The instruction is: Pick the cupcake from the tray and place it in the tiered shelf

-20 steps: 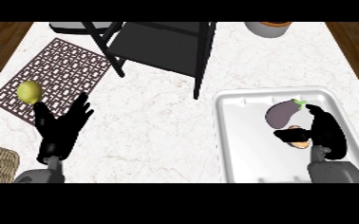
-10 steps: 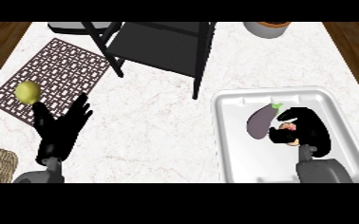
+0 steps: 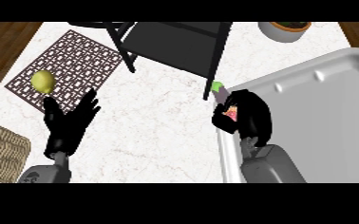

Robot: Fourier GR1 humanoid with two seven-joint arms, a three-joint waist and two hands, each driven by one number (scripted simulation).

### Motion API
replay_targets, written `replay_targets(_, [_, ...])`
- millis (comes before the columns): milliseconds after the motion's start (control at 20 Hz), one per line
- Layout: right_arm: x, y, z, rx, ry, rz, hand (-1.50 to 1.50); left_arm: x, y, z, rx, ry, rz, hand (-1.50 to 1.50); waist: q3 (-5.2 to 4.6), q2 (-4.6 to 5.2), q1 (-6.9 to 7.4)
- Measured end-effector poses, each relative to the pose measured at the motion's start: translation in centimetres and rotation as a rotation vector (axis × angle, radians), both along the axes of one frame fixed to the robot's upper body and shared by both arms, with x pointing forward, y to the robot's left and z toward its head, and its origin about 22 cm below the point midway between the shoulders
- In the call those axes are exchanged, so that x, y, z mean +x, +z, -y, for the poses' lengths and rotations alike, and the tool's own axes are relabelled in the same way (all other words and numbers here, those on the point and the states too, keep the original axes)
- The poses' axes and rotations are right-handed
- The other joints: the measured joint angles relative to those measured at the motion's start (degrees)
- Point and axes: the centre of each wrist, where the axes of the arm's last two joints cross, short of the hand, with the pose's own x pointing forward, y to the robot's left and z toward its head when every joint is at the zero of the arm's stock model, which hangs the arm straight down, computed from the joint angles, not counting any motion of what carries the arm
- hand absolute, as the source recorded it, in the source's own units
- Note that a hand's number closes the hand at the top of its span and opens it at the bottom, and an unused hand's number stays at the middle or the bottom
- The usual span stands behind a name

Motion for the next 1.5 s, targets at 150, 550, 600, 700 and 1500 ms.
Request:
replay_targets(150, [0.0,2.2,-4.8,-0.010,0.126,0.074,1.50,0.6,0.2,1.0,0.003,-0.043,0.000,0.00,0.01,0.39,2.42])
replay_targets(550, [0.1,9.3,-11.8,-0.106,0.259,0.375,1.50,1.0,0.0,1.7,0.009,-0.066,-0.025,0.00,-0.10,-0.40,3.37])
replay_targets(600, [0.2,10.1,-12.3,-0.114,0.257,0.403,1.50,1.1,0.1,1.6,0.011,-0.064,-0.026,0.00,-0.11,-0.49,3.20])
replay_targets(700, [0.5,12.0,-13.1,-0.128,0.251,0.453,1.50,1.2,0.0,1.6,0.013,-0.063,-0.032,0.00,-0.16,-0.64,3.00])
replay_targets(1500, [4.1,26.2,-17.2,-0.141,0.105,0.638,1.50,0.6,-0.3,0.4,0.014,-0.013,-0.027,0.00,0.03,-0.52,0.29])
